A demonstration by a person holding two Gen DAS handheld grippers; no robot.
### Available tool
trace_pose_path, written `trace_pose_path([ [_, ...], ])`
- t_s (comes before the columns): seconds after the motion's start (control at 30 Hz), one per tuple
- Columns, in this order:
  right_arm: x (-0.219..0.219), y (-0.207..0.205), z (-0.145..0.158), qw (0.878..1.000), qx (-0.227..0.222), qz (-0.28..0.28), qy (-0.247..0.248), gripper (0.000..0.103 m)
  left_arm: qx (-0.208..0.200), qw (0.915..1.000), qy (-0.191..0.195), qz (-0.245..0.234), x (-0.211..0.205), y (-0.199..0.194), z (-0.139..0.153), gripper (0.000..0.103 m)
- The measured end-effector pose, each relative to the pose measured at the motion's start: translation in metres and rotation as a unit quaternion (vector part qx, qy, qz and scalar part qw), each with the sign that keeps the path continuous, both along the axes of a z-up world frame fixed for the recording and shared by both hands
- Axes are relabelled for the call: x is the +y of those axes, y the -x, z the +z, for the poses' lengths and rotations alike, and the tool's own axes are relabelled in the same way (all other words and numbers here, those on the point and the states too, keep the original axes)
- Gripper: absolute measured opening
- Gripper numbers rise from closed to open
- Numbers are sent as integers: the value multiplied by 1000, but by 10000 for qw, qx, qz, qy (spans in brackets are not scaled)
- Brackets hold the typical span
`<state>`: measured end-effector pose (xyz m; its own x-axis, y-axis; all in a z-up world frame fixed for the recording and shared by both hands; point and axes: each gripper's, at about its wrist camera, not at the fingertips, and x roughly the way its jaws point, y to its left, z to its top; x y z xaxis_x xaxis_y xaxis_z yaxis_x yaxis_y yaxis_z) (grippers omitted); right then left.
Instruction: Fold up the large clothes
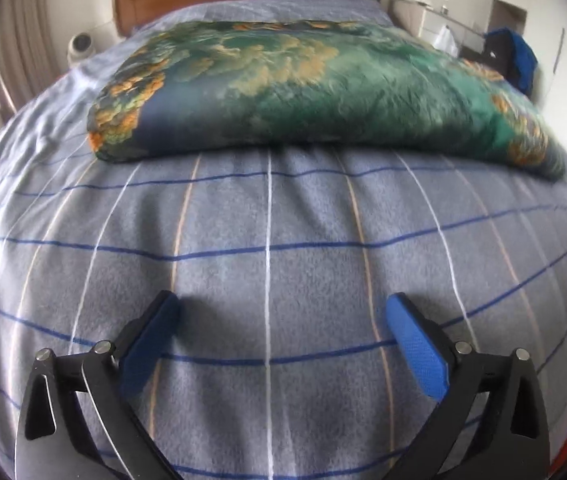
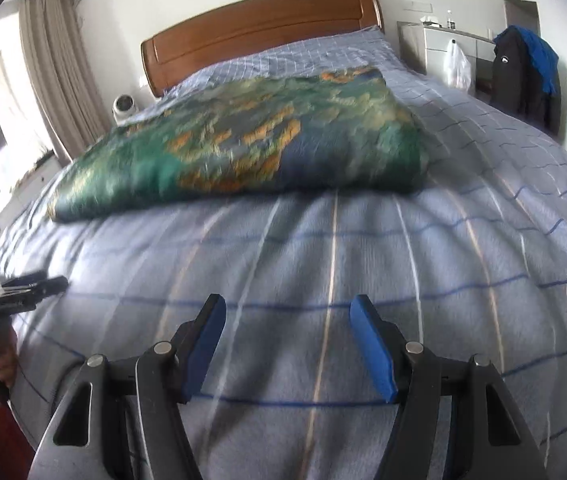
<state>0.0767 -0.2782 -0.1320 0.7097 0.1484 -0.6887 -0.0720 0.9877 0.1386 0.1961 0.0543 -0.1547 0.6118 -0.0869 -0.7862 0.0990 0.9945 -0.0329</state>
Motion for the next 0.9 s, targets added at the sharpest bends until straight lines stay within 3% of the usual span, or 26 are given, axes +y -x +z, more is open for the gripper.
trace_pose_path([
  [0.27,-4,-2,-14,9999,119,1,-115,71,-123,9999,-41,-3,0,4,-2,103],
  [0.6,8,-6,-25,9997,54,131,180,83,-219,9996,-191,25,-8,15,-7,103],
  [0.9,11,-7,-26,9995,56,148,277,85,-227,9995,-215,28,-9,16,-7,103],
])
